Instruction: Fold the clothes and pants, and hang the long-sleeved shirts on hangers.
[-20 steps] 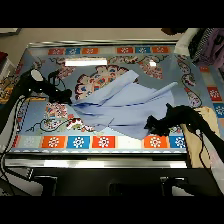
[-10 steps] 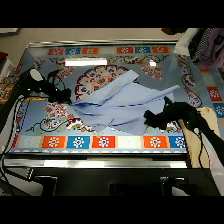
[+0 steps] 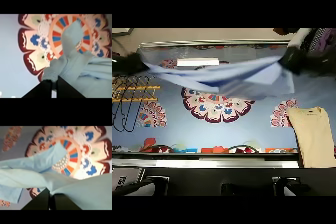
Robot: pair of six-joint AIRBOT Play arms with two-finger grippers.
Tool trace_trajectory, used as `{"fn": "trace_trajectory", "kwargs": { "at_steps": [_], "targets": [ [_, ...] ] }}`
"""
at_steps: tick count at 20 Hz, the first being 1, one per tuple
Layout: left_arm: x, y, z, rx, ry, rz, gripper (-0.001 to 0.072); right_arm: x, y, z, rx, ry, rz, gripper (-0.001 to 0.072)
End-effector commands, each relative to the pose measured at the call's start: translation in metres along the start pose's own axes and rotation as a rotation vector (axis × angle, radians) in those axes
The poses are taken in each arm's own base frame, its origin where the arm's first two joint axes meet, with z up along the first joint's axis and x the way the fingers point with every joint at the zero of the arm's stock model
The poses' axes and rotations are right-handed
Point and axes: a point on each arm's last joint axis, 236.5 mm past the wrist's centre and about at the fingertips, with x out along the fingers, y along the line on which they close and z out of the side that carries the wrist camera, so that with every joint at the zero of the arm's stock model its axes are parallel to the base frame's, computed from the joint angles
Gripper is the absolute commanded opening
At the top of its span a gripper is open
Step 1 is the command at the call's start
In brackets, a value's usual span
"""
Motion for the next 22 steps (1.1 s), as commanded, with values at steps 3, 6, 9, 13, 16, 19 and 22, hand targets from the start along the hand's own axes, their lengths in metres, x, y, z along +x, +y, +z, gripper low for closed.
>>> {"fn": "trace_trajectory", "kwargs": {
  "at_steps": [3,6,9,13,16,19,22],
  "targets": [
    [-0.205,-0.065,0.009,0.022,-0.464,-0.046,0.0025,-0.175,0.097,0.045,-0.239,-0.372,0.117,0.0037],
    [-0.271,-0.088,0.009,-0.019,-0.668,-0.108,0.0024,-0.193,0.101,0.043,-0.239,-0.404,0.121,0.0037],
    [-0.279,-0.089,0.017,-0.016,-0.714,-0.112,0.0024,-0.171,0.095,0.045,-0.156,-0.355,0.128,0.0037],
    [-0.185,-0.051,0.022,-0.097,-0.5,-0.059,0.0024,-0.08,0.053,0.032,0.004,-0.113,0.063,0.0037],
    [-0.06,-0.006,0.001,-0.197,-0.226,-0.006,0.0025,0.025,-0.005,0.004,0.095,0.131,-0.03,0.0037],
    [0.074,0.034,-0.048,-0.287,0.04,0.043,0.0024,0.14,-0.071,-0.034,0.202,0.319,-0.106,0.0037],
    [0.179,0.056,-0.079,-0.325,0.15,0.07,0.0025,0.244,-0.128,-0.073,0.327,0.38,-0.127,0.0037]
  ]
}}
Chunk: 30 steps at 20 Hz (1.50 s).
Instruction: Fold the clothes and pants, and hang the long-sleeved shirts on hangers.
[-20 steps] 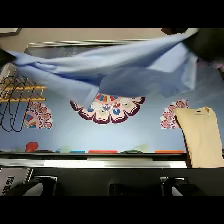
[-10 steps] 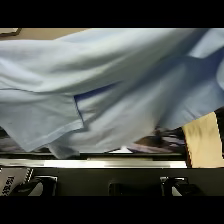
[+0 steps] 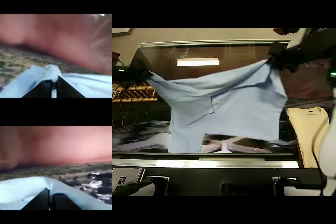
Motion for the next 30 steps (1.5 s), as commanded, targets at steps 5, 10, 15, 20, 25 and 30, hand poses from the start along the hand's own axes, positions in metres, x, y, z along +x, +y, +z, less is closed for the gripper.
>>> {"fn": "trace_trajectory", "kwargs": {
  "at_steps": [5,10,15,20,25,30],
  "targets": [
    [0.193,0.049,-0.064,-0.143,0.196,0.044,0.0025,0.223,-0.09,-0.02,0.337,0.128,0.053,0.0038],
    [0.195,0.06,-0.067,-0.12,0.226,0.042,0.0278,0.225,-0.104,-0.028,0.349,0.17,0.045,0.039],
    [0.109,0.102,-0.037,0.004,0.324,0.044,0.0326,0.106,-0.157,-0.005,0.19,0.216,-0.016,0.0564],
    [0.031,0.113,-0.04,-0.062,0.295,-0.062,0.0329,-0.014,-0.229,-0.012,0.14,0.237,-0.104,0.0551],
    [0.024,0.131,-0.104,-0.136,0.367,-0.035,0.0329,-0.007,-0.253,-0.089,0.222,0.356,-0.05,0.0545],
    [0.029,0.135,-0.13,-0.169,0.447,-0.038,0.0329,0.035,-0.272,-0.183,0.311,0.51,0.001,0.0528]
  ]
}}
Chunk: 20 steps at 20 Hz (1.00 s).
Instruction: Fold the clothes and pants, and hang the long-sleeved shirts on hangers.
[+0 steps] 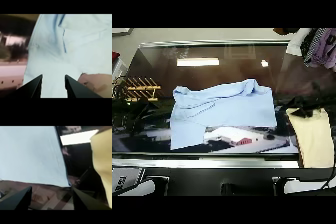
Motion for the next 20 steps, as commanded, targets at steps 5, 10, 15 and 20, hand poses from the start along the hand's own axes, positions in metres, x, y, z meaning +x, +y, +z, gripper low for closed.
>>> {"fn": "trace_trajectory", "kwargs": {
  "at_steps": [5,10,15,20],
  "targets": [
    [0.005,0.005,-0.007,-0.016,0.012,-0.002,0.0319,0.066,-0.032,-0.05,0.022,0.068,0.054,0.0511],
    [0.006,0.005,-0.002,-0.013,-0.011,0.001,0.032,0.075,-0.033,-0.044,0.031,0.02,0.069,0.0475],
    [0.006,0.005,0.002,-0.017,-0.03,0.0,0.032,0.093,-0.025,-0.039,-0.034,0.013,0.03,0.0477],
    [0.006,0.006,0.0,-0.014,-0.02,0.004,0.0319,0.108,-0.015,-0.044,-0.058,0.039,-0.011,0.0117]
  ]
}}
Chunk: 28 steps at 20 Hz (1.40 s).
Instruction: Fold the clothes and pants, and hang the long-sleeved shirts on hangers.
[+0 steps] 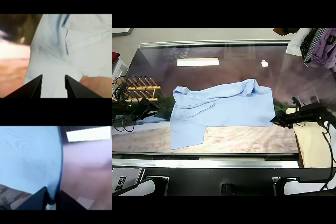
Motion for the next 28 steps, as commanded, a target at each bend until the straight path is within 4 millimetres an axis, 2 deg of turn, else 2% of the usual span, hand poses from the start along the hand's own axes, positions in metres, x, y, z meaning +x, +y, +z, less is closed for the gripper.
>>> {"fn": "trace_trajectory", "kwargs": {
  "at_steps": [1,5,7,11,13,17,22,28],
  "targets": [
    [0.002,0.004,-0.002,0.022,0.004,0.005,0.0319,0.007,0.005,-0.003,-0.012,0.015,-0.015,0.0039],
    [0.021,0.032,-0.008,0.035,-0.018,0.027,0.0321,-0.001,0.013,-0.006,-0.028,0.015,-0.007,0.0037],
    [0.037,0.043,-0.016,0.103,-0.018,0.042,0.0332,-0.006,0.017,-0.005,-0.038,0.003,-0.006,0.0037],
    [0.065,0.064,-0.023,0.072,-0.019,0.065,0.0333,-0.008,0.02,-0.01,-0.026,0.021,0.002,0.0037],
    [0.076,0.066,-0.021,0.063,-0.014,0.039,0.0334,-0.008,0.022,-0.012,-0.019,0.027,0.009,0.0037],
    [0.097,0.054,-0.012,0.032,-0.032,-0.068,0.0334,-0.008,0.024,-0.015,-0.018,0.042,0.017,0.0037],
    [0.106,0.061,-0.001,0.013,-0.069,-0.064,0.0333,-0.008,0.024,-0.015,-0.014,0.041,0.017,0.0037],
    [0.122,0.058,-0.01,0.028,-0.03,-0.06,0.0332,-0.008,0.024,-0.015,-0.009,0.04,0.019,0.0037]
  ]
}}
